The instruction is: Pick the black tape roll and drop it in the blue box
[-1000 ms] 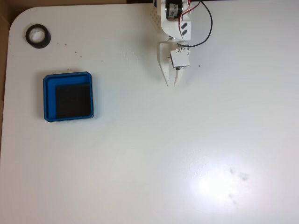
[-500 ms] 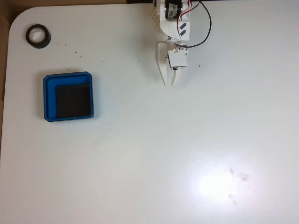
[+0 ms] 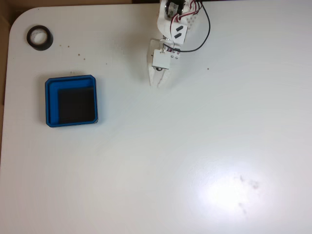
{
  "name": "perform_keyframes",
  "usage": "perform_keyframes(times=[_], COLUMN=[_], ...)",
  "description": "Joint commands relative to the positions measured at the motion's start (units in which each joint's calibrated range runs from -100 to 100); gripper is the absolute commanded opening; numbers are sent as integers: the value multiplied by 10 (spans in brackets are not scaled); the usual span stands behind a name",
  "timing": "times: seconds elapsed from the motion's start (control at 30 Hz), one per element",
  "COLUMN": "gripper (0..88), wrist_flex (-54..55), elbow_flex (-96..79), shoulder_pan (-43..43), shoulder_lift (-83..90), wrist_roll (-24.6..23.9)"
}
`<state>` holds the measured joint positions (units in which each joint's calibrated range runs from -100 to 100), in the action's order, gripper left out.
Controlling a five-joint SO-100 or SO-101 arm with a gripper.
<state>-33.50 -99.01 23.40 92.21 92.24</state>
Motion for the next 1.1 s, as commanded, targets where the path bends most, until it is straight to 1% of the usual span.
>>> perform_keyframes(times=[0.0,0.57,1.07], gripper=[10,10,10], wrist_flex=[5,5,5], elbow_flex=[-9,-9,-9], shoulder_pan=[45,259,375], shoulder_lift=[0,-1,-1], wrist_roll=[2,2,2])
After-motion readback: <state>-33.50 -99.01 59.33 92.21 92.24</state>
